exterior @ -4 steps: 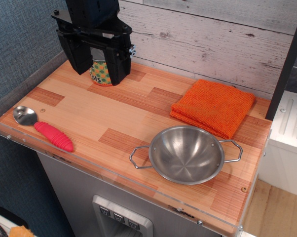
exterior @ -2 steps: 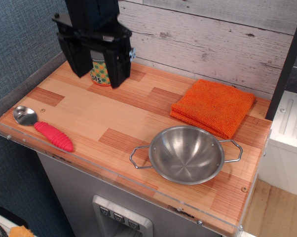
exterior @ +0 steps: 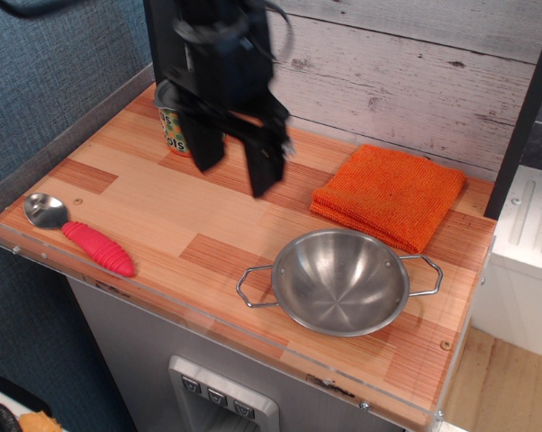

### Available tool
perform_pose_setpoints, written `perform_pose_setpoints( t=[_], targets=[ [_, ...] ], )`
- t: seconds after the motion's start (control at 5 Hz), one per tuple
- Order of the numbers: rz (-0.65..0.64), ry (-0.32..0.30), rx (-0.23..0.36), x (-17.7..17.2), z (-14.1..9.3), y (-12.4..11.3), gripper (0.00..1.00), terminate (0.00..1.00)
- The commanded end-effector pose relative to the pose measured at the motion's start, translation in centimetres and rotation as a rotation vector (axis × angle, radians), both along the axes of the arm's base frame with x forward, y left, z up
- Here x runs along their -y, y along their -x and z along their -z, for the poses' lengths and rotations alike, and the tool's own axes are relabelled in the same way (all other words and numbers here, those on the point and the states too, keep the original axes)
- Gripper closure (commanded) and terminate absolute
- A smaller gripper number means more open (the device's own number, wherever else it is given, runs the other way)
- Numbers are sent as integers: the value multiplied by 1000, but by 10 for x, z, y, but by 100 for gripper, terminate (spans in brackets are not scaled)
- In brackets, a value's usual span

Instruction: Place the colander behind the red spoon

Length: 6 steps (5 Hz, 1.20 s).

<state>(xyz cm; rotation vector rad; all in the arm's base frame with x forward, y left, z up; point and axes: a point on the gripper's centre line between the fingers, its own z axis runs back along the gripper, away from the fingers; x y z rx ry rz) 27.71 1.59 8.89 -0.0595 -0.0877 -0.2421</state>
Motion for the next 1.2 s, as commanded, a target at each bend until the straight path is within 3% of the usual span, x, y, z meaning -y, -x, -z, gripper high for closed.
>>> perform_pose_setpoints(
  t=[0.0, 0.4, 0.6, 0.8, 1.0],
  targets=[
    [180, 53, 11, 34, 34, -20, 0, 0],
    [268, 81, -36, 50, 59, -24, 0, 0],
    [306, 104, -50, 50, 60, -20, 0, 0],
    [322, 102, -64, 50, 61, -17, 100, 0],
    [326, 124, -60, 44, 57, -16, 100, 0]
  ],
)
